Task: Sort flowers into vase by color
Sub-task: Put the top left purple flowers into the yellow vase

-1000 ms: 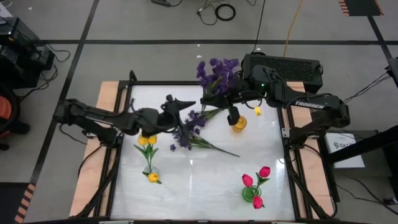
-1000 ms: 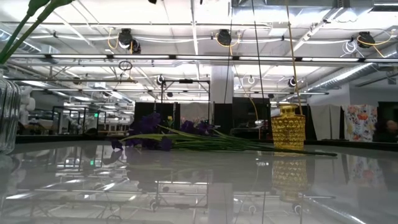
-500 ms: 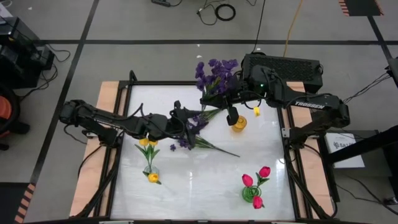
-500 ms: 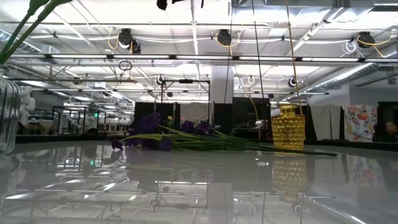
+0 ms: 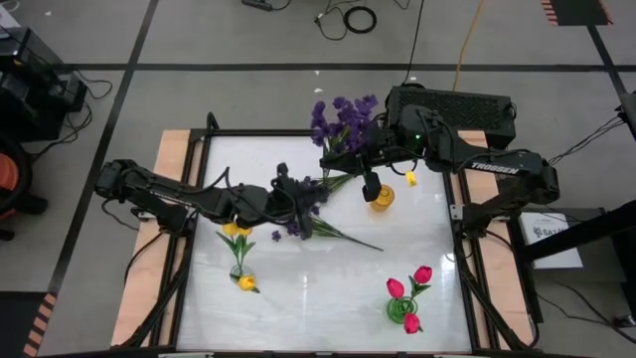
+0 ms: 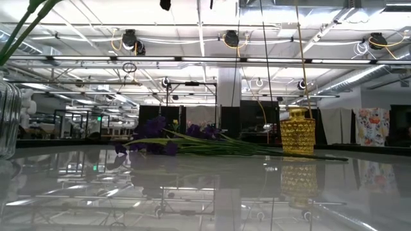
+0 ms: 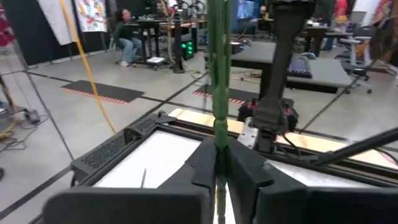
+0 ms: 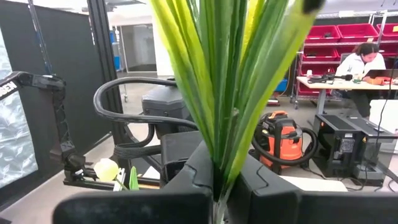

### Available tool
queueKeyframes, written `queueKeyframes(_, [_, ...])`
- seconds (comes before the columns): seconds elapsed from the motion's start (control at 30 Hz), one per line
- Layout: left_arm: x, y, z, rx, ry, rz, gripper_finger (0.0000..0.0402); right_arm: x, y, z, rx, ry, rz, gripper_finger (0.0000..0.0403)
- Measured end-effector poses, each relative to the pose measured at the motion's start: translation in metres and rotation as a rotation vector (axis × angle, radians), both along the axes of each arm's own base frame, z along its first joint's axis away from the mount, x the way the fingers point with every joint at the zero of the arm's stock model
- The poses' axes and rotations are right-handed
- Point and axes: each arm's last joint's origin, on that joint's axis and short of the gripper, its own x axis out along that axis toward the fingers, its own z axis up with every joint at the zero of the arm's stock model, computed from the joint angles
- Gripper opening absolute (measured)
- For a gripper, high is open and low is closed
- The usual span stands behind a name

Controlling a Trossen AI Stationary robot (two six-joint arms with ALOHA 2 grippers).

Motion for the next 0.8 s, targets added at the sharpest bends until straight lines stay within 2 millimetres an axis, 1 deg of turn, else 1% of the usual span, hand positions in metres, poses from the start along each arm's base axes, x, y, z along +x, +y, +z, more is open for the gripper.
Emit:
queueKeyframes(0.07, [0.000,0.000,0.000,0.001,0.000,0.007,0.0022,0.000,0.000,0.000,-0.001,-0.001,0.000,0.0006])
queueKeyframes(0.2, [-0.001,0.000,0.000,0.001,0.000,0.006,0.0019,0.000,0.000,0.000,-0.001,-0.001,0.000,0.0012])
queueKeyframes(0.47, [-0.002,-0.002,0.003,-0.010,-0.011,-0.008,0.0017,0.000,0.000,-0.001,0.005,0.008,0.002,0.0042])
queueKeyframes(0.6, [-0.007,-0.005,0.009,-0.031,-0.035,-0.025,0.0017,0.000,0.001,-0.002,0.005,0.020,0.038,0.0068])
queueKeyframes(0.8, [-0.019,-0.004,0.023,-0.041,-0.083,-0.038,0.0016,-0.004,0.003,0.000,0.010,0.021,0.108,0.0125])
